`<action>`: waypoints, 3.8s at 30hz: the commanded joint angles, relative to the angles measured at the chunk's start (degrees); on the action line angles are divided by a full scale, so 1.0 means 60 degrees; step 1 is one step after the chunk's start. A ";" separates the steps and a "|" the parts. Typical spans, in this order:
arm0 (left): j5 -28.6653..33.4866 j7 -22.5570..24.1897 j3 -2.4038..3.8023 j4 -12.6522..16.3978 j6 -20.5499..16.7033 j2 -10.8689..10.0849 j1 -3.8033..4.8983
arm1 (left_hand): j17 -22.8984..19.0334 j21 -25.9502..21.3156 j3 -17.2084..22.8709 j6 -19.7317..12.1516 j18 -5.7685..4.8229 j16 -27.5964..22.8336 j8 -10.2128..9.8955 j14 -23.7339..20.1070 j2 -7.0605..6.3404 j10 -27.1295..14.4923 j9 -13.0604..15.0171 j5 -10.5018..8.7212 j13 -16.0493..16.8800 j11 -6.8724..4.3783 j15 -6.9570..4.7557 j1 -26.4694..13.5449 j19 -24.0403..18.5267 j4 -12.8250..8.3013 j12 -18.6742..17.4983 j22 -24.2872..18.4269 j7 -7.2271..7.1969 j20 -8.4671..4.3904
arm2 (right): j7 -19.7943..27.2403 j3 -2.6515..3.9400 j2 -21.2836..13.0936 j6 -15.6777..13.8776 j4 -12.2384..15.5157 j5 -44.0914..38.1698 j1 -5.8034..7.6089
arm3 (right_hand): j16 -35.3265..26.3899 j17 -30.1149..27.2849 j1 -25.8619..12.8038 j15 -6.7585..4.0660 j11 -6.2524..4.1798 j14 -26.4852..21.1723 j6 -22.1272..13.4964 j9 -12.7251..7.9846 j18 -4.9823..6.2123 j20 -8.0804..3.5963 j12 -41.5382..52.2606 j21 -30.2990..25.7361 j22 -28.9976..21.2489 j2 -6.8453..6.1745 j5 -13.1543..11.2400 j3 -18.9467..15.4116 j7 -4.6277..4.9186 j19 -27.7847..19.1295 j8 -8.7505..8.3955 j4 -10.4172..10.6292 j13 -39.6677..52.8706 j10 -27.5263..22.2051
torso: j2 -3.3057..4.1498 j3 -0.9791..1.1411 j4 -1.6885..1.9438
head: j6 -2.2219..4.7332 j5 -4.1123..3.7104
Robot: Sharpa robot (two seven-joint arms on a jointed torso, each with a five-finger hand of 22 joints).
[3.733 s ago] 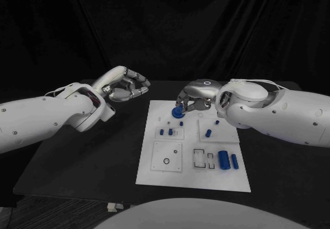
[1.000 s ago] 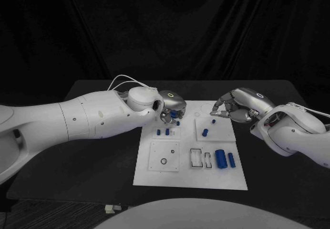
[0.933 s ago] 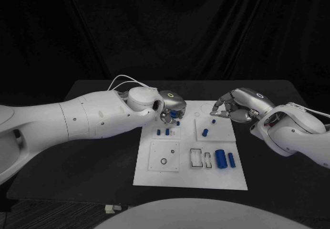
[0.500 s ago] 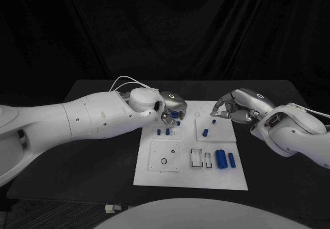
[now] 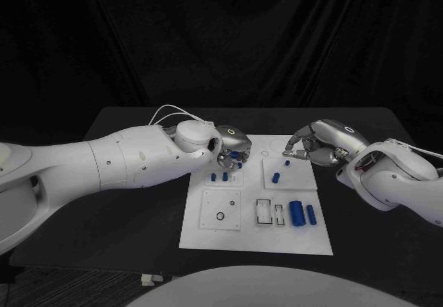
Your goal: Assemble the parts on the task board
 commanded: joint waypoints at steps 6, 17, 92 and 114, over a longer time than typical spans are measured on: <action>-0.0016 0.0244 0.0011 -0.0056 -0.0170 0.0052 -0.0066 | 0.0264 -0.0099 0.0089 -0.0028 0.0026 -0.0064 0.0001 0.0200 0.0069 0.0658 -0.0084 0.0043 0.0248 -0.0117 -0.0143 -0.0053 -0.0088 -0.0233 0.0411 0.1703 -0.0035 -0.0069 | 0.0019 0.0005 -0.0002 0.0063 -0.0004 0.0001 -0.0035 | -0.0061 0.0892 -0.0075 0.0012 -0.0180 0.0677 -0.0053 -0.0009 -0.0047 0.0053 0.1690 -0.0057 0.1697 -0.0015 0.0014 0.0045 -0.0017 -0.0022 -0.0038 0.0009 0.3432 0.0088 | 0.0000 0.0002 0.0001 | -0.0001 0.0000; -0.0016 0.0287 0.0011 -0.0139 -0.0193 0.0109 -0.0106 | 0.0115 -0.0235 0.0090 -0.0129 0.0046 -0.0158 -0.0012 0.0134 0.0069 0.0384 -0.0158 0.0046 0.0426 -0.0120 -0.0159 -0.0149 -0.0141 -0.0350 0.0506 0.1671 -0.0070 -0.0097 | 0.0001 0.0005 -0.0003 0.0136 -0.0010 0.0047 -0.0044 | -0.0068 0.0884 -0.0094 0.0015 -0.0177 0.0675 -0.0054 -0.0010 -0.0048 0.0056 0.1687 -0.0054 0.1698 -0.0012 0.0013 0.0048 -0.0015 -0.0021 -0.0041 0.0011 0.3431 0.0088 | 0.0001 0.0002 0.0001 | -0.0001 -0.0010; -0.0014 0.0652 0.0011 0.1449 -0.1594 -0.1974 0.0579 | -0.0783 -0.0884 0.0529 0.1213 0.0141 -0.0774 0.0545 -0.0042 0.0361 0.1048 0.0292 0.0034 0.0193 -0.0231 -0.0208 -0.0326 -0.0298 -0.1159 0.0157 0.1548 -0.0131 -0.0131 | 0.0067 0.0004 -0.0098 0.0238 -0.0053 0.0148 -0.0270 | -0.0374 0.0552 -0.0198 0.0053 -0.0138 0.0587 -0.0059 -0.0025 0.0033 0.0098 0.1143 -0.0474 0.1584 -0.0006 0.0004 0.0136 -0.0003 -0.0172 -0.0068 -0.0015 0.2869 -0.0185 | -0.0047 0.0049 -0.0017 | -0.0001 0.0016; -0.0015 0.0710 0.0008 0.0977 -0.1238 -0.1819 0.0020 | -0.0841 -0.0966 0.0561 0.1126 0.0152 -0.0817 0.0477 -0.0072 0.0354 0.1049 0.0279 -0.0054 0.0172 -0.0230 -0.0210 -0.0354 -0.0329 -0.1171 0.0092 0.1530 -0.0134 -0.0139 | 0.0061 0.0004 -0.0051 0.0239 -0.0054 0.0165 -0.0290 | -0.0439 0.0486 -0.0196 0.0056 -0.0137 0.0569 -0.0060 -0.0029 0.0050 0.0108 0.0822 -0.0567 0.1560 -0.0026 -0.0008 0.0179 0.0002 -0.0206 -0.0077 -0.0017 0.2548 -0.0335 | -0.0017 0.0017 -0.0003 | -0.0001 -0.0021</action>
